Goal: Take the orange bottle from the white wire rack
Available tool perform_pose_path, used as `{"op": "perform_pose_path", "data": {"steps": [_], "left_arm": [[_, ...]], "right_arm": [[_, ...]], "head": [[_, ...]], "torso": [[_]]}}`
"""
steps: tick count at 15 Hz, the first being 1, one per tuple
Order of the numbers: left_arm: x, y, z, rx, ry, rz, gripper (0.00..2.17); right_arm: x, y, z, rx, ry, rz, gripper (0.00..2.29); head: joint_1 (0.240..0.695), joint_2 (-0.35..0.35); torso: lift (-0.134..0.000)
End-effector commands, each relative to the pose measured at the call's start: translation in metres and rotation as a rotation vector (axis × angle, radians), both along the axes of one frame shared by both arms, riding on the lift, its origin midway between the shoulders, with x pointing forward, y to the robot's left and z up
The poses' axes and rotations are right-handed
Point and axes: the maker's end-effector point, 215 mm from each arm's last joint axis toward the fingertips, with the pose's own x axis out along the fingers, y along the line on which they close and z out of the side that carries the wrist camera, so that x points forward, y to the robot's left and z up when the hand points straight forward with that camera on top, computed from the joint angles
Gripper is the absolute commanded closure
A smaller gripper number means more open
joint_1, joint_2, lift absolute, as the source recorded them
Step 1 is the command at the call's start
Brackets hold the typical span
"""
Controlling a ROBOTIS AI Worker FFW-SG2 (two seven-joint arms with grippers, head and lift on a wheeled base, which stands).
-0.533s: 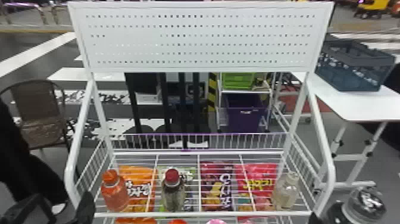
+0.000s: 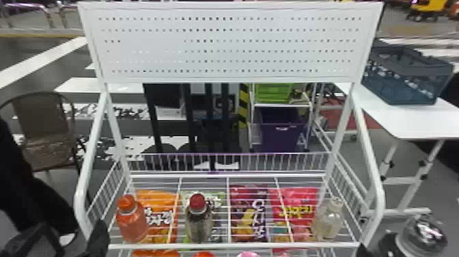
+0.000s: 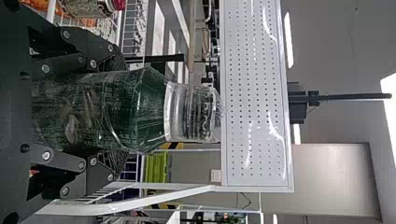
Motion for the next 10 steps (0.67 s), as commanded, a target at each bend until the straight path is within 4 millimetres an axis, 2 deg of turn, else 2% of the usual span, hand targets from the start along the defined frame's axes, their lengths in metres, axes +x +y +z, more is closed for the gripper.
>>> {"op": "perform_pose_path", "data": {"steps": [1,4,8,10], "left_arm": [[0.000,0.000,0.000,-0.001,-0.001,0.000,0.10],[-0.001,-0.005,-0.017,-0.015,0.016,0.003,0.10],[-0.009,-0.027,-0.078,-0.098,-0.012,0.006,0.11],[-0.011,-0.037,-0.099,-0.131,-0.053,-0.002,0.11]], "right_arm": [[-0.001,-0.001,0.004,-0.001,-0.008,-0.002,0.86],[-0.002,-0.001,0.004,-0.001,-0.010,-0.002,0.86],[-0.002,-0.001,0.003,-0.001,-0.010,-0.002,0.86],[-0.002,-0.001,0.002,-0.001,-0.008,-0.002,0.86]], "head": [[0.499,0.000],[0.499,0.000],[0.499,0.000],[0.499,0.000]], "torso": [[0.000],[0.000],[0.000],[0.000]]}}
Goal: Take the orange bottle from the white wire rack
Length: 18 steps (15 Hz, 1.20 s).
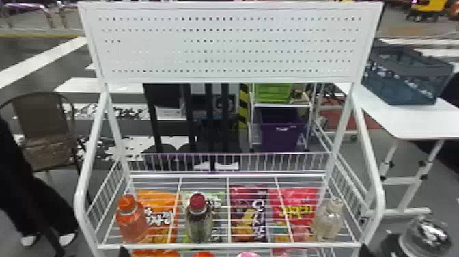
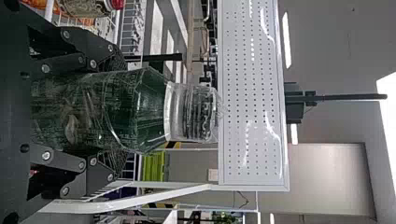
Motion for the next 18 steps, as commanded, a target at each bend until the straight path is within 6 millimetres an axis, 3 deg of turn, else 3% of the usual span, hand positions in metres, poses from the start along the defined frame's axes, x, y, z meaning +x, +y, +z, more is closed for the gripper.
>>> {"op": "perform_pose_path", "data": {"steps": [1,4,8,12,18], "left_arm": [[0.000,-0.011,-0.020,-0.035,-0.057,-0.008,0.11],[0.012,-0.029,-0.047,-0.053,-0.092,-0.036,0.11],[0.041,-0.037,-0.069,-0.063,-0.113,-0.063,0.10],[0.081,-0.024,-0.074,-0.018,-0.116,-0.054,0.10],[0.122,-0.002,-0.088,0.043,-0.093,-0.054,0.10]], "right_arm": [[0.000,0.000,-0.002,0.001,0.003,-0.001,0.86],[-0.001,0.000,-0.002,-0.001,0.005,-0.001,0.86],[-0.006,-0.002,0.001,-0.005,-0.008,-0.004,0.86],[-0.011,-0.003,0.004,-0.010,-0.012,-0.005,0.86],[-0.018,-0.010,0.011,-0.025,-0.039,-0.014,0.86]], "head": [[0.499,0.000],[0.499,0.000],[0.499,0.000],[0.499,0.000],[0.499,0.000]], "torso": [[0.000],[0.000],[0.000],[0.000],[0.000]]}}
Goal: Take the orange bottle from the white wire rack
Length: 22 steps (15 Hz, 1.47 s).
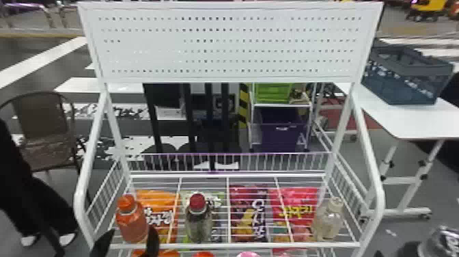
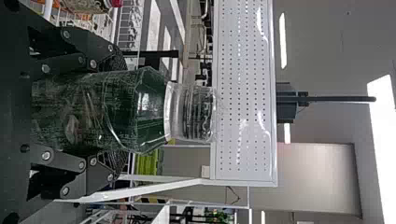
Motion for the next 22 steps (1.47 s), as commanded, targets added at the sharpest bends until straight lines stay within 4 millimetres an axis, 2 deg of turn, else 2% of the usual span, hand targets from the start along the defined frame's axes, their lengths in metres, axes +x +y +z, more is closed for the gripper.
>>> {"op": "perform_pose_path", "data": {"steps": [1,7,9,10,11,12,13,16,18,19,22], "left_arm": [[0.012,0.006,-0.004,0.012,0.007,0.003,0.10],[0.031,0.006,0.009,0.009,-0.024,0.007,0.11],[0.031,0.006,0.018,0.009,-0.048,0.005,0.29],[0.030,0.004,0.022,0.008,-0.060,-0.009,0.71],[0.030,0.006,0.023,0.008,-0.061,-0.004,1.47],[0.028,0.008,0.023,0.005,-0.059,0.006,1.91],[0.027,0.007,0.024,0.005,-0.057,0.002,2.04],[0.019,0.004,0.029,0.004,-0.054,-0.003,2.04],[0.008,-0.005,0.033,0.004,-0.023,-0.011,2.04],[-0.001,-0.011,0.039,0.006,0.000,-0.010,2.04],[-0.033,-0.029,0.079,0.023,-0.004,-0.046,2.04]], "right_arm": [[-0.002,-0.002,0.002,-0.002,-0.005,-0.003,0.86],[-0.004,-0.005,0.004,-0.007,-0.011,-0.008,0.86],[-0.003,-0.005,0.004,-0.007,-0.011,-0.007,0.86],[-0.003,-0.005,0.004,-0.007,-0.013,-0.009,0.86],[-0.002,-0.005,0.004,-0.005,-0.014,-0.009,0.86],[-0.002,-0.005,0.003,-0.005,-0.013,-0.008,0.86],[-0.002,-0.005,0.003,-0.004,-0.014,-0.007,0.86],[-0.001,-0.004,0.002,-0.001,-0.014,-0.006,0.86],[0.001,-0.003,0.002,0.000,-0.017,-0.006,0.86],[0.002,-0.002,0.004,0.001,-0.022,-0.004,0.86],[0.005,0.000,0.003,0.004,-0.026,-0.001,0.86]], "head": [[0.499,0.000],[0.499,0.000],[0.499,0.000],[0.499,0.000],[0.499,0.000],[0.499,0.000],[0.499,0.000],[0.499,0.000],[0.499,0.000],[0.499,0.000],[0.499,0.000]], "torso": [[0.000],[0.000],[0.000],[0.000],[0.000],[0.000],[0.000],[0.000],[0.000],[0.000],[0.000]]}}
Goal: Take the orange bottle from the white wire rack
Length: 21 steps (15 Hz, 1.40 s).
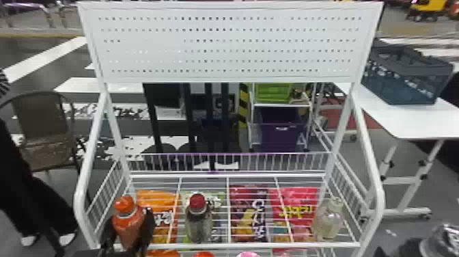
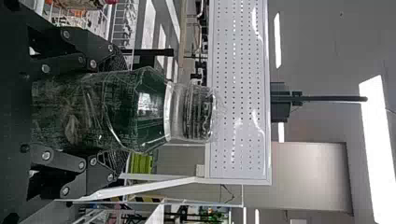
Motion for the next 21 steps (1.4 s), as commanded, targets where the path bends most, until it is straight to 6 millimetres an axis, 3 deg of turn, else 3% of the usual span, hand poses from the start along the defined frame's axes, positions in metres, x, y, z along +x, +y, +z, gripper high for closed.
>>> {"op": "perform_pose_path", "data": {"steps": [1,7,12,17,21], "left_arm": [[-0.028,-0.003,0.024,0.041,0.038,-0.011,2.04],[-0.087,0.023,0.085,0.081,0.028,0.033,2.03],[-0.104,0.056,0.127,0.095,-0.017,0.069,2.03],[-0.102,0.056,0.132,0.082,-0.010,0.041,2.03],[-0.100,0.054,0.121,0.085,0.031,0.039,2.03]], "right_arm": [[0.002,0.001,-0.001,0.002,0.000,0.001,0.86],[0.003,0.002,-0.003,0.000,0.003,0.003,0.86],[0.003,0.004,-0.006,0.003,0.009,0.004,0.86],[0.006,0.005,-0.006,0.007,0.011,0.004,0.86],[0.008,0.004,-0.006,0.009,0.007,0.003,0.86]], "head": [[0.499,0.000],[0.499,0.000],[0.499,0.000],[0.499,0.000],[0.499,0.000]], "torso": [[0.000],[0.000],[0.000],[0.000],[0.000]]}}
